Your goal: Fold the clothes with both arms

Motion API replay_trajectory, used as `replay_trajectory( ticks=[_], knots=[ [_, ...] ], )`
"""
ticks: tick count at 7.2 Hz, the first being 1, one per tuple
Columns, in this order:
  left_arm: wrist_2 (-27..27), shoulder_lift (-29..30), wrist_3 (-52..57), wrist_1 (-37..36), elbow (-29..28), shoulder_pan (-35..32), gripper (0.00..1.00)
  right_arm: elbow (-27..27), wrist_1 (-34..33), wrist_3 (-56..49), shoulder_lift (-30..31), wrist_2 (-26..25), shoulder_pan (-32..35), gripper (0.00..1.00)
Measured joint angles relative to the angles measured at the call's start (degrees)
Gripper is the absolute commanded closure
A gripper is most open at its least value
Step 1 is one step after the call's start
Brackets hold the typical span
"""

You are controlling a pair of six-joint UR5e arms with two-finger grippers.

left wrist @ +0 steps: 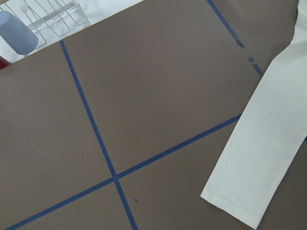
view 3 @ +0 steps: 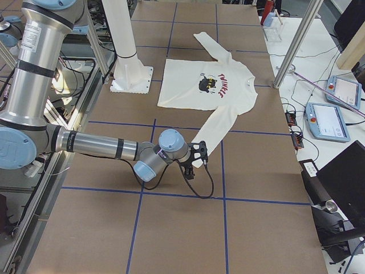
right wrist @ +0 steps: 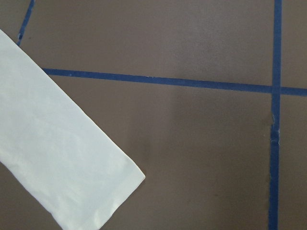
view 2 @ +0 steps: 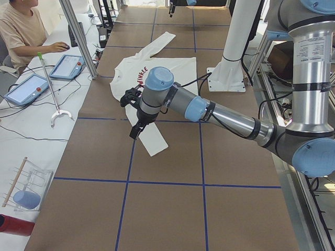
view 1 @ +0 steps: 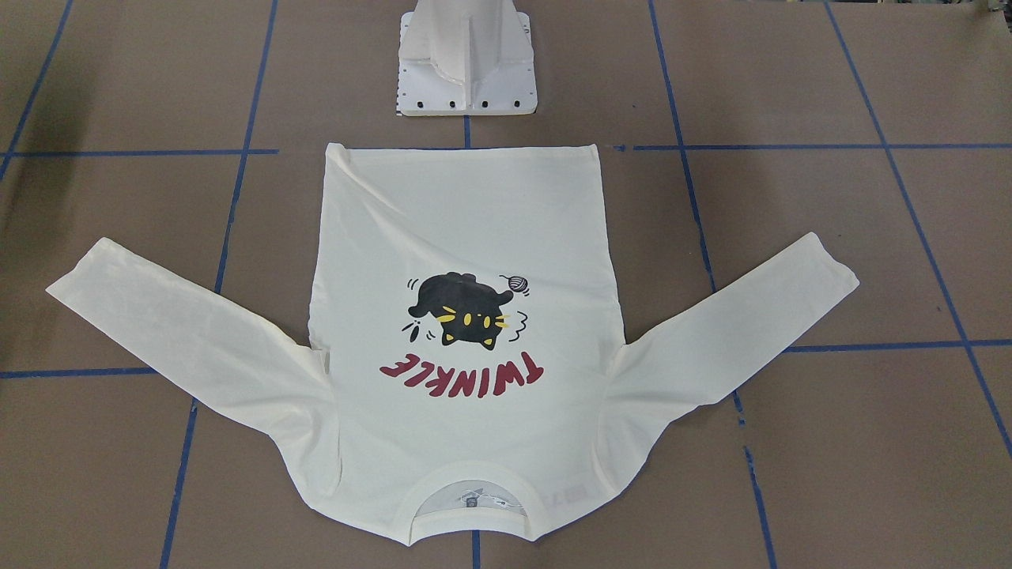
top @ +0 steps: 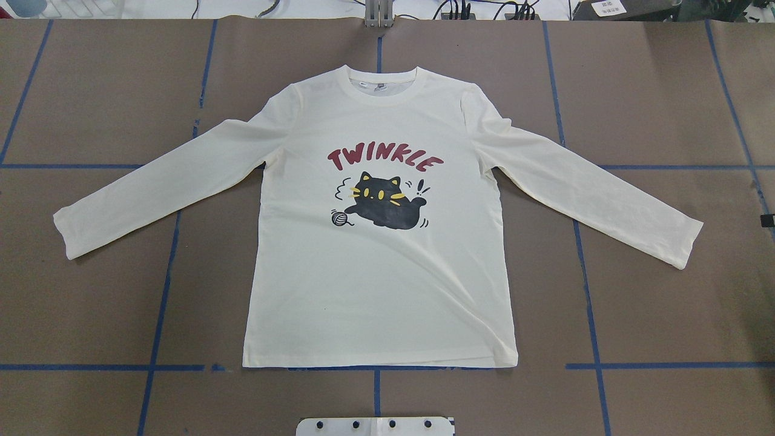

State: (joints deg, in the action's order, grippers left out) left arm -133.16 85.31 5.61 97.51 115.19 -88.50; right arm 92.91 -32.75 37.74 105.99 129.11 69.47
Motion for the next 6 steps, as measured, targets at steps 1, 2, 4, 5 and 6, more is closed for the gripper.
replay_trajectory(
  ticks=[1,2,4,5,6],
  knots=[
    [0.0,0.0,0.0,0.2,0.0,0.0,0.00,-2.9,4.2,4.6,-1.8,-3.2,-3.6,0.15],
    [0.0,0.0,0.0,0.4,0.0,0.0,0.00,-5.4,6.7,8.4,-4.0,-5.6,-6.5,0.17],
    [0.0,0.0,0.0,0.6,0.0,0.0,0.00,-9.2,8.7,12.2,-7.8,-11.2,-12.0,0.21],
    [0.0,0.0,-0.1,0.7,0.0,-0.1,0.00,-10.8,8.9,12.6,-9.0,-12.5,-13.4,0.22],
    [0.0,0.0,-0.1,0.7,0.0,-0.1,0.00,-11.7,9.2,12.7,-9.6,-12.9,-14.1,0.23]
  ],
)
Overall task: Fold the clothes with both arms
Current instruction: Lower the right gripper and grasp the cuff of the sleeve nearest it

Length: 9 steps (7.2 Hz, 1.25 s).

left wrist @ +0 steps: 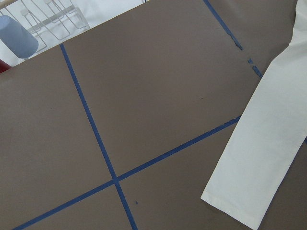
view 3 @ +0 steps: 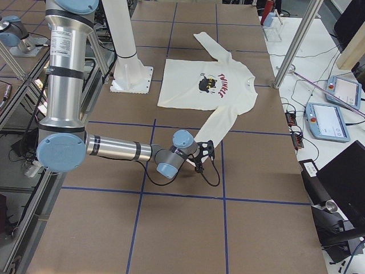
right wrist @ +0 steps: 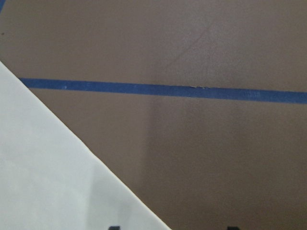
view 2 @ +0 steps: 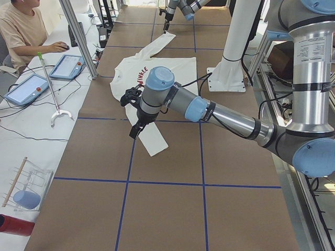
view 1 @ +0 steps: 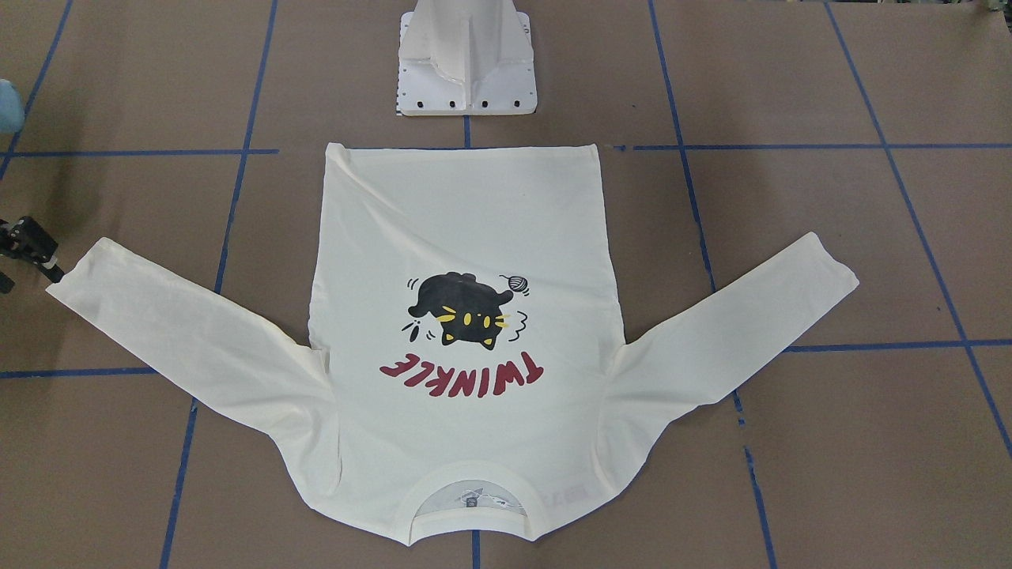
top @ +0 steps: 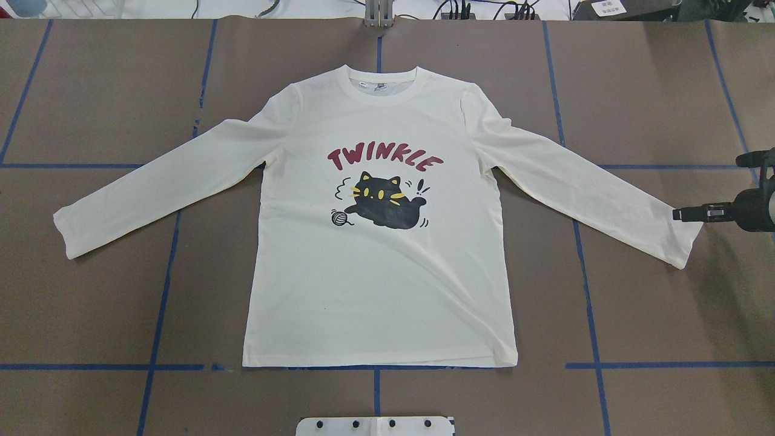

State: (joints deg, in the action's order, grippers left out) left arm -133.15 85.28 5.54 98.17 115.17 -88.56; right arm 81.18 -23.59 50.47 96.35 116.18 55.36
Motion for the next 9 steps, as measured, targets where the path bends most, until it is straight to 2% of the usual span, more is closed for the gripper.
replay_trajectory(
  ticks=[3,4,5,6,7,9],
  knots=[
    [0.0,0.1,0.0,0.0,0.0,0.1,0.00,-0.5,2.2,0.1,0.7,0.1,-0.5,0.39],
    [0.0,0.1,0.0,0.0,0.0,0.1,0.00,-0.5,2.5,0.1,0.8,0.2,-0.6,0.49],
    [0.0,0.1,0.0,0.0,0.0,0.1,0.00,-0.4,2.5,0.2,1.0,0.3,-0.5,0.70],
    [0.0,0.1,0.0,0.0,0.0,0.1,0.00,-0.2,2.6,0.2,1.0,0.6,-0.5,0.96],
    [0.0,0.1,0.0,0.0,0.0,0.1,0.00,0.0,2.6,0.2,1.1,1.0,-0.5,1.00],
    [0.0,0.1,0.0,0.0,0.0,0.1,0.00,0.4,2.5,0.2,1.5,1.4,-0.4,1.00]
  ],
)
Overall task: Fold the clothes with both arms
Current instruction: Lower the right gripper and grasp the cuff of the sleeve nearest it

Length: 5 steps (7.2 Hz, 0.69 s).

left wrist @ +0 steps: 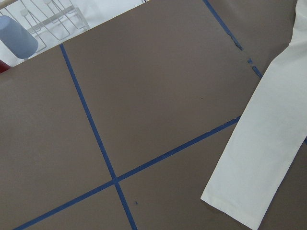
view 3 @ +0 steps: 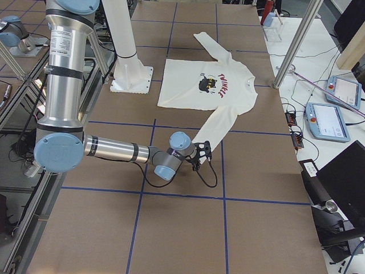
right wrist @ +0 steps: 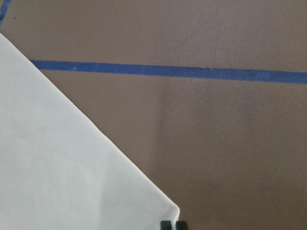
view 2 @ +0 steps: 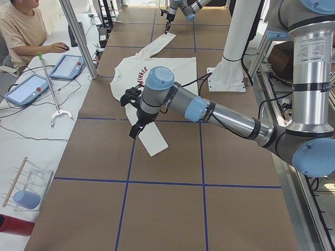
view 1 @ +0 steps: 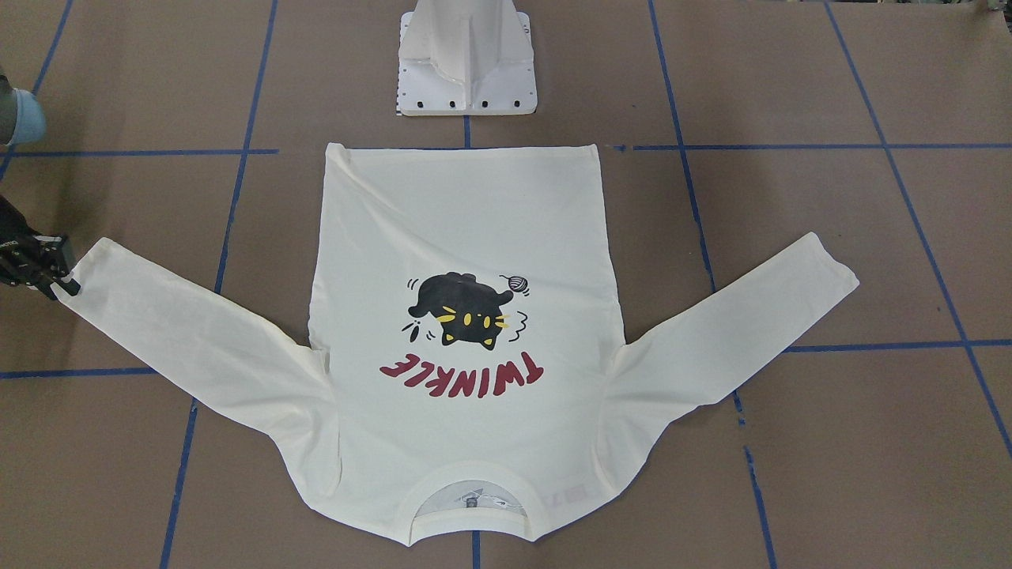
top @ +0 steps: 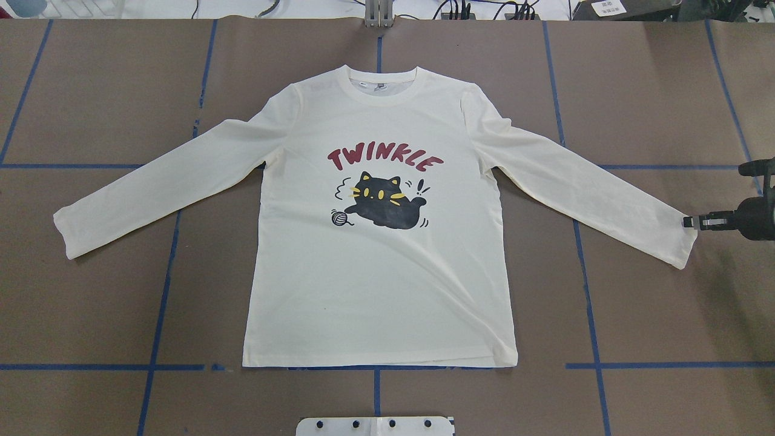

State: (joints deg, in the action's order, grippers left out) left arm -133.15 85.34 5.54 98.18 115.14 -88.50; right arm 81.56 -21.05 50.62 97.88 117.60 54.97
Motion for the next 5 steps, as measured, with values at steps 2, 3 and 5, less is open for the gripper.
replay_trajectory(
  ticks=[2,3,5],
  knots=[
    [0.0,0.0,0.0,0.0,0.0,0.0,0.00,1.9,-0.9,0.0,0.4,0.3,0.1,1.00],
    [0.0,0.0,0.0,0.0,0.0,0.0,0.00,4.3,-3.4,0.0,0.5,0.6,0.2,1.00],
    [0.0,0.0,0.0,0.0,0.0,0.0,0.00,13.6,-15.4,0.0,0.0,0.7,0.3,1.00]
  ],
)
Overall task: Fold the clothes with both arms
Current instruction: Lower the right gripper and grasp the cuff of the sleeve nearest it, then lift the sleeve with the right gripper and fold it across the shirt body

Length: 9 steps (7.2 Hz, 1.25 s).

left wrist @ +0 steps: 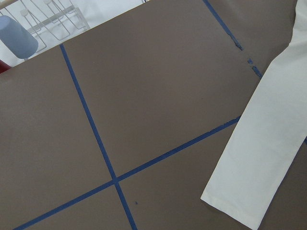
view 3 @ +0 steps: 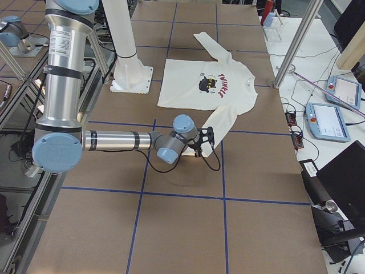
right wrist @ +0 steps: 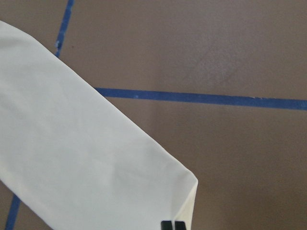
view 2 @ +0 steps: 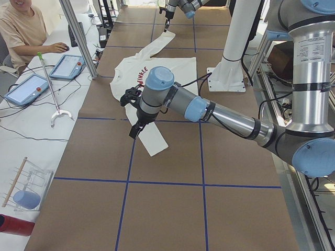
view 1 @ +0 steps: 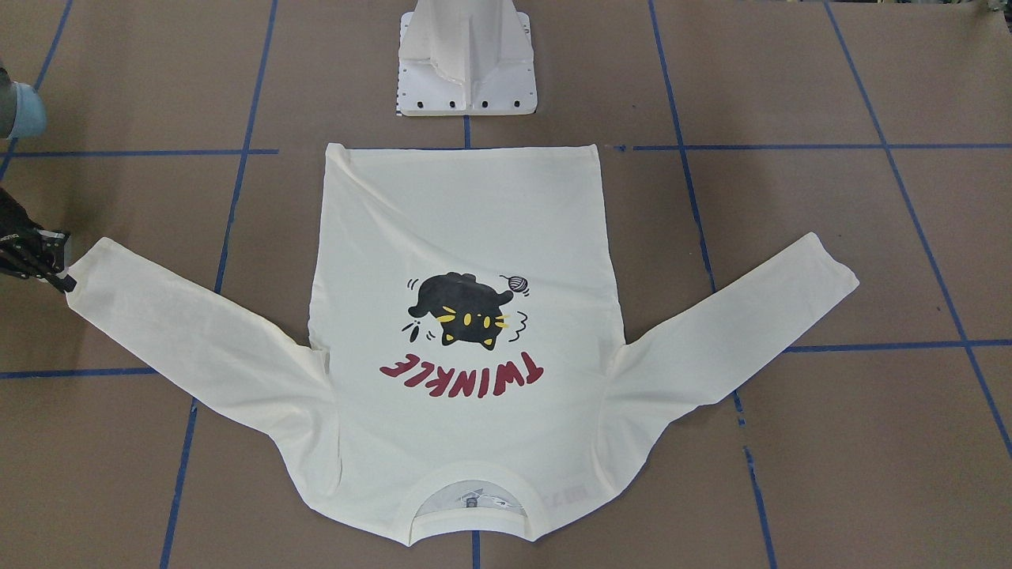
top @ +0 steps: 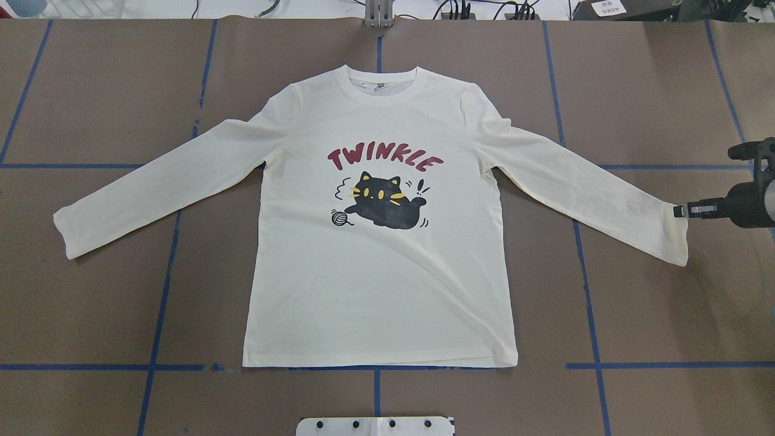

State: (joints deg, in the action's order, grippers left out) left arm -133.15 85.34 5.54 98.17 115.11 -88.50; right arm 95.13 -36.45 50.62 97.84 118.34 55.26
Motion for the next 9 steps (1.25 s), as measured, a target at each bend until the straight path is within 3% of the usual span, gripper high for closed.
replay_trajectory(
  ticks=[2,3,5,7,9],
  knots=[
    [0.0,0.0,0.0,0.0,0.0,0.0,0.00,9.6,-15.0,0.0,-3.5,-0.1,0.1,1.00],
    [0.0,0.0,0.0,0.0,0.0,0.0,0.00,13.7,-24.9,0.3,-8.0,-0.2,0.2,1.00],
    [-0.1,0.0,0.0,0.0,-0.1,0.0,0.00,16.8,-48.2,2.9,-24.5,-1.3,-0.2,1.00],
    [0.0,0.0,0.0,0.0,-0.3,0.0,0.00,14.6,-64.8,8.1,-41.9,-4.7,-2.6,1.00],
    [0.0,0.0,0.0,-0.1,-0.5,0.0,0.00,5.1,-67.5,16.7,-55.4,-11.9,-8.6,1.00]
  ],
)
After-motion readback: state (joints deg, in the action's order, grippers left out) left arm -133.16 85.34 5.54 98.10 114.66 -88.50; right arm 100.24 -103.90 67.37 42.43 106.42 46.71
